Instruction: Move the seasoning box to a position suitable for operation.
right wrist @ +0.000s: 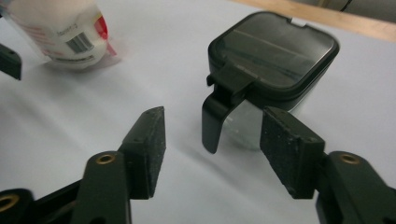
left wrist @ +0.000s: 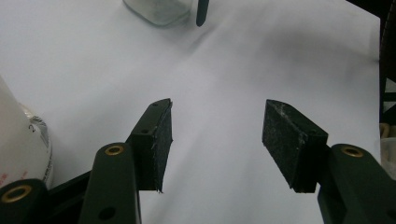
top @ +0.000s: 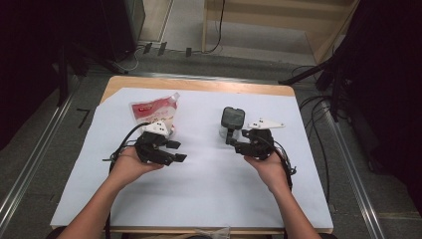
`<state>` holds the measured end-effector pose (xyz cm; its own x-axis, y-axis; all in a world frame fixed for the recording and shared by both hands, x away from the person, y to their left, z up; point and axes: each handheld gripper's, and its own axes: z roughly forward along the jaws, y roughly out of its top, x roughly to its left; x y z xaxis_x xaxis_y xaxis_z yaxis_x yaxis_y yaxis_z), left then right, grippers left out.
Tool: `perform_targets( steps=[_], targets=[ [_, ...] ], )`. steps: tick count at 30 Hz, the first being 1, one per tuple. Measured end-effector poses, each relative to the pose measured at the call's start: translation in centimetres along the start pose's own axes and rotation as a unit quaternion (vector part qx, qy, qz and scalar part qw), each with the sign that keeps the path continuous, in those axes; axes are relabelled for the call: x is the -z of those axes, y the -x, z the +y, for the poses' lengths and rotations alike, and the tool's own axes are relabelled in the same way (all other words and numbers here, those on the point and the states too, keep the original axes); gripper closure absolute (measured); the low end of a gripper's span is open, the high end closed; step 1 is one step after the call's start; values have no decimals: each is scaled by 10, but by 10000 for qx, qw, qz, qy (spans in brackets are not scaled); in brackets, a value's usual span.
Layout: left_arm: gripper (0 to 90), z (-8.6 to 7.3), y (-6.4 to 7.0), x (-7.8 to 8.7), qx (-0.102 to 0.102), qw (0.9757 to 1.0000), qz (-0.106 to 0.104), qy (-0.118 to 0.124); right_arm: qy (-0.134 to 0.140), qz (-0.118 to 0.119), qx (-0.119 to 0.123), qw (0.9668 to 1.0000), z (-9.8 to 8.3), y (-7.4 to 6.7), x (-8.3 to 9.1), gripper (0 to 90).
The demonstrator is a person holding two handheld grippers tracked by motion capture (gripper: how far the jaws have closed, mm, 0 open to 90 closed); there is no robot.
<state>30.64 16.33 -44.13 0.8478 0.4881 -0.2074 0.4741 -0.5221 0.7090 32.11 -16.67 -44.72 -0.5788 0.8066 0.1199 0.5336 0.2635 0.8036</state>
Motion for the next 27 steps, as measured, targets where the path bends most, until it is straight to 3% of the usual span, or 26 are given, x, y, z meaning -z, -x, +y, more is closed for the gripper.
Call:
perform_targets(
  steps=[6, 8, 9, 16, 19, 22, 27],
  targets=[
    [442, 0, 2, 1, -50, 10000, 4, -11, -61, -207, -114, 9997, 14, 4, 2, 316],
    [442, 0, 3, 1, -74, 10000, 12, -28, -42, -504, -257, 9984, 26, 8, 0, 260],
    [442, 0, 3, 1, -71, 10000, 16, -34, -14, -533, -286, 9982, 28, 9, -1, 247],
    [442, -1, 3, -1, -83, 10000, -24, -14, -238, -783, -612, 9948, 38, 10, -26, 134],
    [443, -1, 4, -3, -81, 9999, -29, -60, -298, -1048, -650, 9919, 39, 7, -38, 131],
    [444, -1, 5, -5, -90, 9999, -49, -63, -354, -1441, -846, 9853, 40, 3, -51, 56],
    [445, 0, 5, -6, -90, 9999, -47, -63, -246, -1545, -986, 9828, 38, -6, -66, 37]
  ],
)
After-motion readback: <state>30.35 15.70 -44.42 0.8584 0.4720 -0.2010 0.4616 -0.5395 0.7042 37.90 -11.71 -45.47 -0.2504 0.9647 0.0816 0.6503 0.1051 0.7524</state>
